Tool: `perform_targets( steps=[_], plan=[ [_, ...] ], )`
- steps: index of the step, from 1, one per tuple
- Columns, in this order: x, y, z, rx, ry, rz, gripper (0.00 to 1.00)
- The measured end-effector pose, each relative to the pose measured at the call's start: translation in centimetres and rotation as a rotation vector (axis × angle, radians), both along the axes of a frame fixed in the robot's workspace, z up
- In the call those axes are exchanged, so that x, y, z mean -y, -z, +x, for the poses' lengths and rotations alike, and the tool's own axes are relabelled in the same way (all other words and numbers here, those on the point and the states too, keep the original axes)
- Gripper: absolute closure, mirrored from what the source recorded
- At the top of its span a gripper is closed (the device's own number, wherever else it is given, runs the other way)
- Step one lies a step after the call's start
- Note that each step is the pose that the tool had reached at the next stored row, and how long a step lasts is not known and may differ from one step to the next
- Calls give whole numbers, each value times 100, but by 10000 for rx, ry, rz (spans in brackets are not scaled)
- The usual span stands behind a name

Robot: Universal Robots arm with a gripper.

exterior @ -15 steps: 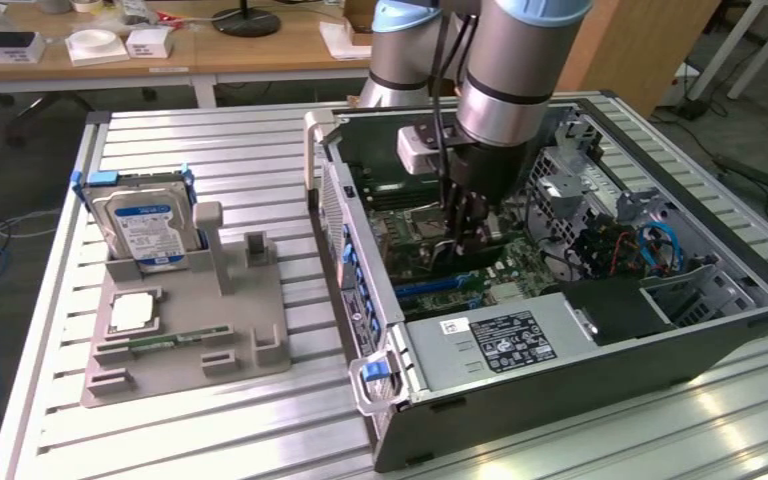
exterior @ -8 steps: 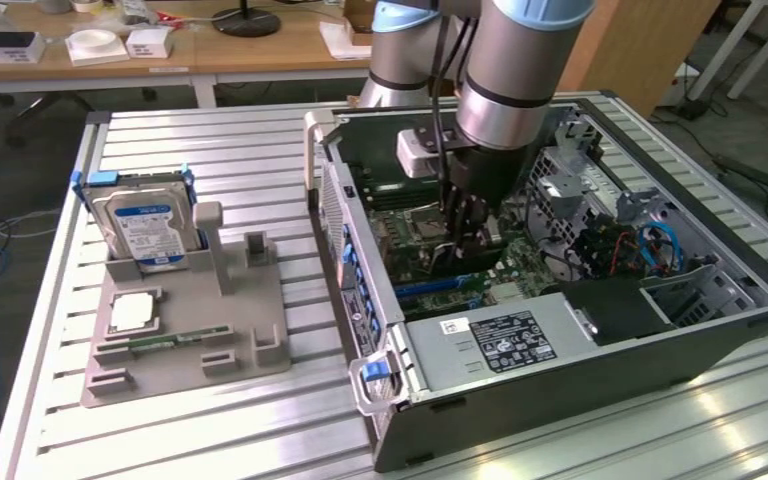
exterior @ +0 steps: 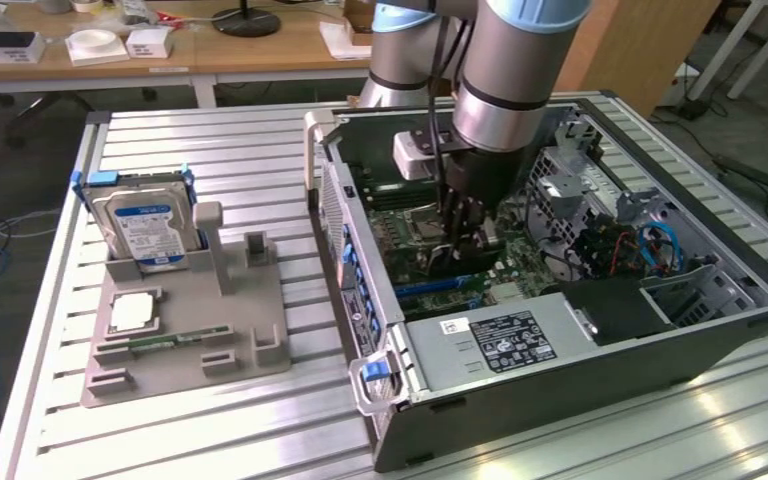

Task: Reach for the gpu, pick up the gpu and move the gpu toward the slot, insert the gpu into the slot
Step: 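Insert the gpu into the slot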

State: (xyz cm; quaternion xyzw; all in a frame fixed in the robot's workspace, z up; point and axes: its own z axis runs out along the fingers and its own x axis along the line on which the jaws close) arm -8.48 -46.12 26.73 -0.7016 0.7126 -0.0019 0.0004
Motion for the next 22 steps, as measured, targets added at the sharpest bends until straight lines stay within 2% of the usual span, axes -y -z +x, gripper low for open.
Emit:
perform_targets(
  steps=[12,17,22],
  plan=[
    [0,51,-31,5,0,0,74],
    [-1,74,-45,103,-3,0,74],
    [-2,82,-55,135,-6,-2,74]
  ],
)
